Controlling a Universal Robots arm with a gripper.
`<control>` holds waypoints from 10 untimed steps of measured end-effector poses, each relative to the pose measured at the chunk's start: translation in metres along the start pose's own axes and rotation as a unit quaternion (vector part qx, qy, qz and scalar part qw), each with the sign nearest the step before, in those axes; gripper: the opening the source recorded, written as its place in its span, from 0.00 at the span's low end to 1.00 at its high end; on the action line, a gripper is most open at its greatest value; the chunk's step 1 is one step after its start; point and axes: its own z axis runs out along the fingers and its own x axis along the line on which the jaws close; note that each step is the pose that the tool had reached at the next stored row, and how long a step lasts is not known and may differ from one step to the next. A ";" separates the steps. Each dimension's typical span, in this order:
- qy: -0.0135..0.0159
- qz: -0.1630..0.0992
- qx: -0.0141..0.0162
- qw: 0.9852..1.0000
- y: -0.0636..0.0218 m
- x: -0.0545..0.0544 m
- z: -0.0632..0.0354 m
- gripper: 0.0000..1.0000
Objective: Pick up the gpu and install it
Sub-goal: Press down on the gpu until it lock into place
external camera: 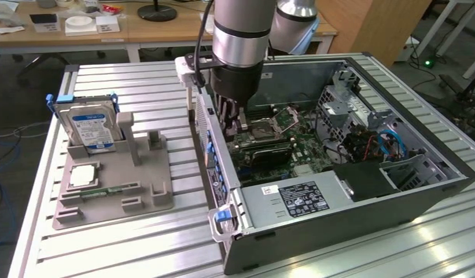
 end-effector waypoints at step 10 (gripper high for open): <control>0.000 0.000 0.000 1.000 -0.0005 0.003 0.0023 0.10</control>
